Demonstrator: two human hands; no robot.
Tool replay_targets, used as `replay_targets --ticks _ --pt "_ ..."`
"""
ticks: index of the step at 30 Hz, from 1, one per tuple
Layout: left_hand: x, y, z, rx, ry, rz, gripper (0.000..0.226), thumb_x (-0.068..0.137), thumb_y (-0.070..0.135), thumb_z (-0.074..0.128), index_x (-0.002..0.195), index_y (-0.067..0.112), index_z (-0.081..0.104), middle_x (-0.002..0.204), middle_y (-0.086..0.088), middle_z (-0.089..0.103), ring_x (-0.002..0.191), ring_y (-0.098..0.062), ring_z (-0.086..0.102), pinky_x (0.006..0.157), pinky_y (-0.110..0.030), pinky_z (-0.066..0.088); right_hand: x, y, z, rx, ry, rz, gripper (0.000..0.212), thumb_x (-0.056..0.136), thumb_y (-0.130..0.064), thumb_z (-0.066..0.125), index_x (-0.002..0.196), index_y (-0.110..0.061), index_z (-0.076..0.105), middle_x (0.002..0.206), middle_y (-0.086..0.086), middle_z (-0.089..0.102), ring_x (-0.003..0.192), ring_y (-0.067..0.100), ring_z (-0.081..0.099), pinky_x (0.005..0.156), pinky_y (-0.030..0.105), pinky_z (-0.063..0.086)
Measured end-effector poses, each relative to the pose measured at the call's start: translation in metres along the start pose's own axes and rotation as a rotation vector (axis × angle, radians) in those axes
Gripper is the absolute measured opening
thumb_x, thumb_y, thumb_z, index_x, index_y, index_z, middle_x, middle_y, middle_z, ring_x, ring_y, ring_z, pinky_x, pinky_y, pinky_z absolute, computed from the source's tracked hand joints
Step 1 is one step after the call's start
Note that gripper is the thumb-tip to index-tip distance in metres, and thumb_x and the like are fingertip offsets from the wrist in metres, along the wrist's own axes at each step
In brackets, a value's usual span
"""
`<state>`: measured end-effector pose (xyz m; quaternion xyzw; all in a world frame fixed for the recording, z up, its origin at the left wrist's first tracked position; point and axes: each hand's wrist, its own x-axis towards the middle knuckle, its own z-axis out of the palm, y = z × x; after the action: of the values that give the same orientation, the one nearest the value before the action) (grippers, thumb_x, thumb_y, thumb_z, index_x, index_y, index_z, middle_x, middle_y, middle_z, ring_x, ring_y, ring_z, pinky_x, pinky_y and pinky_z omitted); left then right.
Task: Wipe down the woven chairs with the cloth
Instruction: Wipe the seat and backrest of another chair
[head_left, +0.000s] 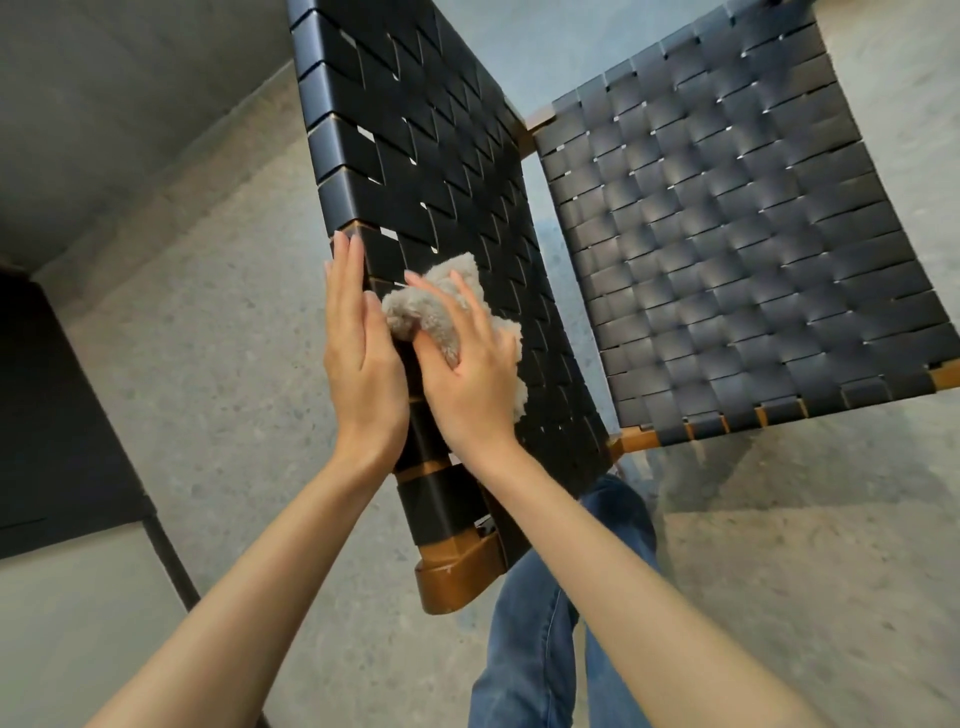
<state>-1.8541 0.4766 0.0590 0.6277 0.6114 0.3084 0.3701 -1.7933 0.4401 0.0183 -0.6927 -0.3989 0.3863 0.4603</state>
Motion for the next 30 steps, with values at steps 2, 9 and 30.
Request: replay_targets --ticks 2,9,30 --pt "0.000 -0.001 0.001 0.020 0.003 0.010 0.045 0.104 0.011 0.027 0.149 0.015 0.025 0.157 0.004 0.019 0.145 -0.007 0.012 0.119 -0.028 0.012 0.016 0.007 0.006 -0.010 0.031 -0.023 0.043 0.092 -0.041 0.042 0.135 -0.048 0.041 0.153 -0.009 0.032 0.131 0.027 0.034 0.106 0.039 0.028" --pt "0.000 -0.004 0.005 0.155 0.017 0.032 0.048 0.103 0.017 0.031 0.150 0.020 0.019 0.158 0.009 0.014 0.144 -0.001 0.006 0.118 -0.019 0.006 0.061 0.090 0.004 -0.007 0.066 0.269 0.042 0.096 -0.044 0.040 0.136 -0.034 0.045 0.134 0.000 0.051 0.121 0.021 0.041 0.095 0.037 0.040" --pt "0.006 0.009 0.001 0.022 0.106 -0.020 0.040 0.101 0.006 0.036 0.140 0.011 0.041 0.148 0.003 0.037 0.137 -0.002 0.030 0.115 -0.021 0.023 0.046 0.002 0.002 0.217 -0.106 0.069 0.045 0.095 -0.039 0.039 0.139 -0.047 0.032 0.152 -0.004 0.034 0.136 0.014 0.027 0.113 0.037 0.026"
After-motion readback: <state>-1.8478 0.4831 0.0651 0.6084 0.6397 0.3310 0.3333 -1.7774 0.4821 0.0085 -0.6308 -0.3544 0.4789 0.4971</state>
